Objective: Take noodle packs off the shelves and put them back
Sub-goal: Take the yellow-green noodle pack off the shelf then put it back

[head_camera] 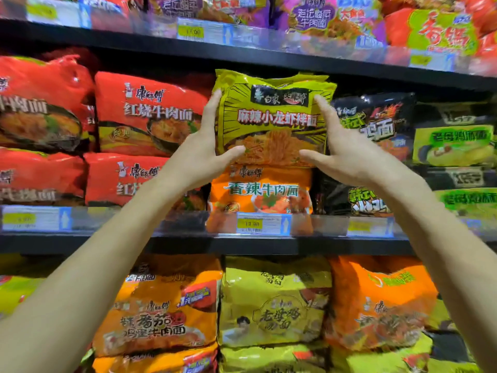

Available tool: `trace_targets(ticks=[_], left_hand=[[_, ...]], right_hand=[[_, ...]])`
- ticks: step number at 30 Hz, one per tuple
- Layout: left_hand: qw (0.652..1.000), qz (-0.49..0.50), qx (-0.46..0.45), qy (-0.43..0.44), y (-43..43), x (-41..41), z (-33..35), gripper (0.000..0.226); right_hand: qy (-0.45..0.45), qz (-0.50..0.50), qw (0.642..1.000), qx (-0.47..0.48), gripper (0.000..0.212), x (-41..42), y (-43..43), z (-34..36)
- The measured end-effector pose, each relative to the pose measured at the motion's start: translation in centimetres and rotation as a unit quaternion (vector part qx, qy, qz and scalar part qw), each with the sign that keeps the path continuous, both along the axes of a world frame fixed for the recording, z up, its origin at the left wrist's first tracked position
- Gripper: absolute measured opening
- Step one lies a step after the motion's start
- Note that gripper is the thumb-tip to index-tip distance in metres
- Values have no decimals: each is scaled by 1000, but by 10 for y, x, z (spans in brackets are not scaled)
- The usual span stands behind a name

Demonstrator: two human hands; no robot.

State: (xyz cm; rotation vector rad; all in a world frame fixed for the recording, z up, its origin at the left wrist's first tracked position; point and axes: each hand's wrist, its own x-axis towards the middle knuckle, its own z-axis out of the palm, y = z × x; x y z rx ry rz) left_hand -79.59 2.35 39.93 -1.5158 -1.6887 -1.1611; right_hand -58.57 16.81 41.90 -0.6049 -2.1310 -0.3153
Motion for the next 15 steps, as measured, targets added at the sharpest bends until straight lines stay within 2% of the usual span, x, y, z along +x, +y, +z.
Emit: trace_targets(ticks=[8, 15], left_hand=[[998, 13, 39, 37, 20, -9, -10, 106], [994, -41, 100, 35, 20, 9, -11, 98]], right_hand=[[117, 140, 983, 16, 110, -31, 27, -14], [163, 126, 975, 86, 111, -36, 25, -17]])
